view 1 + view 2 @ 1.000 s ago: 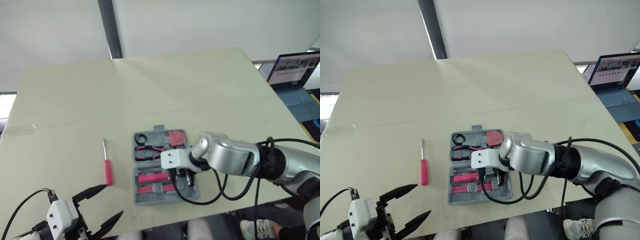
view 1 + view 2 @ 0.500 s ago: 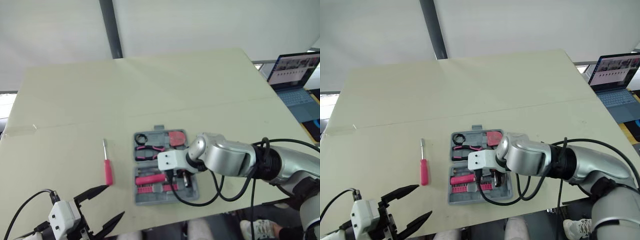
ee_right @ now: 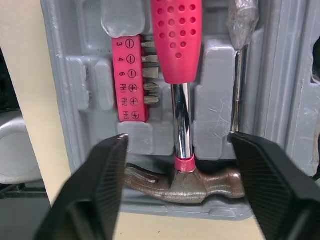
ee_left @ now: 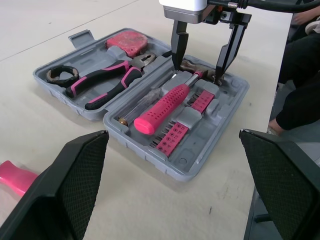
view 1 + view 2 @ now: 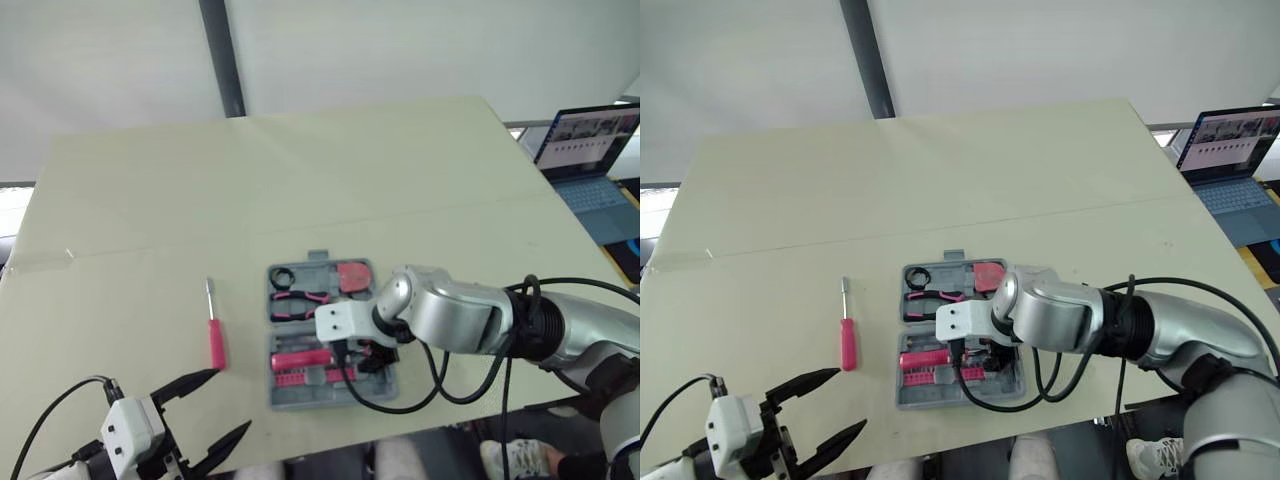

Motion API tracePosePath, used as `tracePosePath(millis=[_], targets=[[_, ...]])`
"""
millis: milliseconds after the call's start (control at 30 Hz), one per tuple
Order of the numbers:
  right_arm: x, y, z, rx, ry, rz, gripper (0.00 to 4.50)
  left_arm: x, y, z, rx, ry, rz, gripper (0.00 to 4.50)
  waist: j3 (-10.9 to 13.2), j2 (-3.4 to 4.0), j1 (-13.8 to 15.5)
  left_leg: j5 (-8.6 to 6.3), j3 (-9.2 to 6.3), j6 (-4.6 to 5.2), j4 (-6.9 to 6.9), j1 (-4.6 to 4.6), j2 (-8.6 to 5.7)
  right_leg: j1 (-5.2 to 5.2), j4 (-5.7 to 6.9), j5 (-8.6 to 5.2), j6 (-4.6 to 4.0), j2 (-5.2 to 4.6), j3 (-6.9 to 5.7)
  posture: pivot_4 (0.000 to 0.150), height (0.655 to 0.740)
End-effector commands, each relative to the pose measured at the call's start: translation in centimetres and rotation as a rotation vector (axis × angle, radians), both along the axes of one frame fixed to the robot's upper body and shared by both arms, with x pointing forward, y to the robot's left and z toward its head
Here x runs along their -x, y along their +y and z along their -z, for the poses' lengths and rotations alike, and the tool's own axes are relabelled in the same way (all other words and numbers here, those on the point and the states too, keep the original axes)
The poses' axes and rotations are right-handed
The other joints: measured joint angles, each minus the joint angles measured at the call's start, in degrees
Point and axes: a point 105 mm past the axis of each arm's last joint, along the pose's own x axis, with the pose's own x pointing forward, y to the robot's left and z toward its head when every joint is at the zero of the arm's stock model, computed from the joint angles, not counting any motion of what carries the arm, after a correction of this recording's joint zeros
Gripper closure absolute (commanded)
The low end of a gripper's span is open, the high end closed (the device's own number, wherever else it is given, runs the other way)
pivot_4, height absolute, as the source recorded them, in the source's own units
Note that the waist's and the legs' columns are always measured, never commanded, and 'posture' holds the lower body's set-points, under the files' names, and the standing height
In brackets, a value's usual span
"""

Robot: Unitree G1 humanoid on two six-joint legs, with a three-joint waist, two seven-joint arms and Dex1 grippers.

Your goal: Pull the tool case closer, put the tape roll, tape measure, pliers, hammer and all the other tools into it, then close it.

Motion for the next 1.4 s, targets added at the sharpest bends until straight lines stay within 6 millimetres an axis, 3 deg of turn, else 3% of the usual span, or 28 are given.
tracePosePath(millis=[33,133,167,233,400,433,533,700,833,867,933,1100,1400], targets=[[-0.3,-0.1,-2.5,-0.091,-0.038,0.044,0.67,0.0,-0.2,-0.3,0.000,-0.026,0.019,0.00,-0.01,-0.02,0.03,0.00,0.00,0.00,0.02,0.00,0.00,0.00,0.00,0.00,0.00,0.00,0.00,0.150,0.7373],[-0.9,-0.3,-2.9,-0.247,-0.052,0.085,0.67,0.0,-0.1,-0.3,0.004,-0.029,0.017,0.00,-0.14,-0.23,0.20,0.00,-0.02,0.00,0.00,0.00,0.00,0.02,0.02,0.00,-0.01,0.00,-0.02,0.150,0.7373],[-0.9,-0.1,-2.8,-0.311,-0.031,0.101,0.90,-0.1,-0.1,-0.3,0.005,-0.029,0.016,0.00,-0.15,-0.25,0.17,0.00,0.00,0.00,0.01,0.00,0.00,0.02,0.01,0.00,-0.01,0.00,-0.02,0.150,0.7373],[-0.9,0.1,-2.8,-0.442,-0.022,0.076,1.49,-0.1,-0.1,-0.2,0.006,-0.028,0.017,0.00,-0.19,-0.33,0.18,0.00,0.01,0.00,0.01,0.00,0.00,0.02,0.01,0.00,-0.01,-0.01,-0.01,0.150,0.7373],[-0.5,0.8,-3.4,-0.787,-0.014,0.021,3.74,-0.2,-0.1,-0.3,0.007,-0.035,0.020,0.00,-0.23,-0.40,0.16,0.00,0.10,0.00,0.02,0.04,0.01,0.02,0.02,0.00,-0.01,-0.01,0.00,0.150,0.7373],[-0.7,0.6,-2.8,-0.794,-0.016,0.027,3.91,-0.2,-0.1,-0.3,0.007,-0.037,0.021,0.00,-0.23,-0.40,0.16,0.00,0.10,0.00,-0.01,0.08,0.02,0.04,0.04,0.00,-0.01,0.00,-0.01,0.150,0.7373],[-1.1,0.1,-0.6,-0.789,0.018,0.048,3.91,-0.4,-0.3,-0.4,0.010,-0.040,0.024,0.00,-0.26,-0.45,0.11,0.00,0.14,0.00,0.00,0.11,0.02,0.06,0.03,0.00,-0.01,-0.01,0.00,0.150,0.7373],[-0.8,0.6,0.0,-0.874,0.043,0.030,3.91,-0.5,-0.3,-0.4,0.015,-0.040,0.021,0.00,-0.26,-0.44,0.15,0.00,0.15,0.00,0.01,0.12,0.02,0.07,0.04,0.00,-0.01,0.00,0.00,0.150,0.7373],[-0.9,0.2,1.4,-0.834,0.054,0.028,3.91,-0.4,-0.4,-0.3,0.019,-0.040,0.016,0.00,-0.26,-0.45,0.19,0.00,0.14,0.01,0.03,0.13,0.02,0.10,0.04,0.00,-0.01,-0.01,0.00,0.150,0.7373],[-0.8,0.2,1.5,-0.830,0.064,0.029,3.91,-0.4,-0.4,-0.2,0.020,-0.040,0.013,0.00,-0.26,-0.45,0.19,0.00,0.14,0.00,0.03,0.13,0.02,0.10,0.04,0.00,-0.01,-0.01,0.00,0.150,0.7373],[-0.7,0.2,1.4,-0.838,0.074,0.032,4.46,-0.3,-0.3,-0.1,0.021,-0.038,0.011,0.00,-0.26,-0.44,0.18,0.00,0.14,0.00,0.03,0.13,0.03,0.09,0.04,0.00,-0.01,-0.01,0.00,0.150,0.7373],[-0.6,0.2,0.7,-0.876,0.062,0.024,4.48,-0.2,-0.4,0.0,0.022,-0.036,0.012,0.00,-0.26,-0.45,0.27,0.00,0.14,0.00,0.04,0.13,0.03,0.09,0.05,0.00,-0.01,0.00,-0.01,0.150,0.7373],[-0.1,0.1,1.9,-0.853,0.100,0.023,4.48,-0.6,-0.8,-0.1,0.017,-0.045,0.029,0.00,-0.26,-0.45,0.23,0.00,0.14,0.00,0.04,0.13,0.03,0.09,0.06,0.00,-0.01,-0.01,-0.01,0.150,0.7373]])
